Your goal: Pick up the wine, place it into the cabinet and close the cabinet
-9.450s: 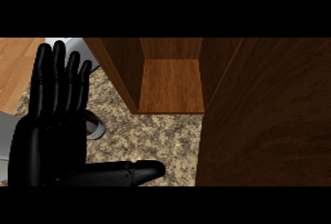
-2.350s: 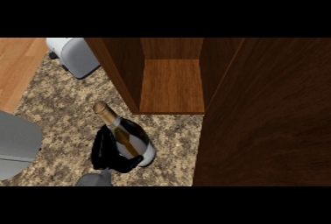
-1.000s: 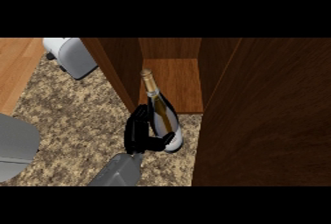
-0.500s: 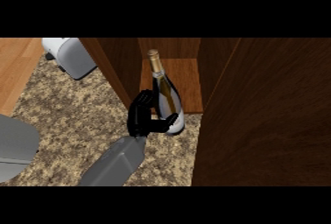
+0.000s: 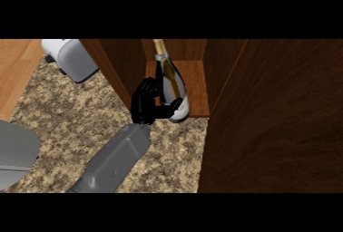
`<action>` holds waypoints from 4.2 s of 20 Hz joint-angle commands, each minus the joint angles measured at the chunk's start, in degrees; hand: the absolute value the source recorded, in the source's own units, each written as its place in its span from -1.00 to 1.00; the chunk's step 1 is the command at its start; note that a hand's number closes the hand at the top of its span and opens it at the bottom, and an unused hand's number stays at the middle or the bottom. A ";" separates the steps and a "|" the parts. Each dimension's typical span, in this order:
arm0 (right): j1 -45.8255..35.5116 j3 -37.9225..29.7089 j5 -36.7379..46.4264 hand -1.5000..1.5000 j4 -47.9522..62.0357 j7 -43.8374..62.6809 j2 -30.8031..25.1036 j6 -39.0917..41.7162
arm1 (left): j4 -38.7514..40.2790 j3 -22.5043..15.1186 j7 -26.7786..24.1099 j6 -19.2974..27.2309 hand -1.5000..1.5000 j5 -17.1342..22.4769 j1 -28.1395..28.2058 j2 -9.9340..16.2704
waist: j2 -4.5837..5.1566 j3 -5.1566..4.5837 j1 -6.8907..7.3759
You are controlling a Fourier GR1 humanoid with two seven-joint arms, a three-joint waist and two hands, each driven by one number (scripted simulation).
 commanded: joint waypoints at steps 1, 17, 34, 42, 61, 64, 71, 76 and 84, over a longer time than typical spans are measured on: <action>-1.24 0.57 0.98 -1.00 2.96 -1.89 0.69 -0.02 | 4.83 3.04 1.05 0.79 1.00 1.90 -6.65 0.06 | 0.08 0.05 -0.13; -1.49 3.92 2.99 -1.00 2.38 -1.04 1.28 -0.48 | 16.11 2.38 7.46 3.19 1.00 4.71 -19.37 0.06 | 0.65 0.01 -2.44; -1.42 3.42 0.52 -1.00 5.39 -6.24 1.72 1.99 | 14.35 -3.46 4.39 2.22 1.00 9.78 -14.28 0.06 | 1.16 0.04 -4.84; -3.26 2.35 -1.61 -1.00 4.76 -3.53 0.77 1.89 | 8.75 -7.10 2.93 6.82 1.00 16.09 -13.26 0.06 | 1.35 0.01 -6.76; -2.81 4.53 0.79 -1.00 6.09 -4.33 1.24 1.97 | 12.08 -13.09 -3.27 11.78 -1.00 24.55 -16.28 0.07 | 1.54 0.04 -6.27; -3.73 4.30 0.36 -1.00 5.08 -3.79 2.09 0.72 | 13.02 -16.74 -4.01 14.37 -1.00 22.36 -16.99 0.06 | 1.51 0.04 -6.50; -2.71 4.24 0.47 -1.00 7.38 -6.15 1.27 2.79 | 11.50 -18.95 -4.03 14.00 -1.00 22.80 -18.42 0.06 | 1.59 0.07 -5.86; -4.67 2.00 -0.43 -1.00 4.89 -2.89 0.76 0.49 | 9.32 -19.28 -7.99 14.83 -1.00 24.12 -17.73 0.06 | 1.22 0.04 -5.17; -3.39 5.79 1.12 -1.00 4.93 -2.35 2.37 -0.16 | 5.04 -22.28 -11.02 13.03 -1.00 26.59 -14.54 0.06 | 0.87 0.04 -3.86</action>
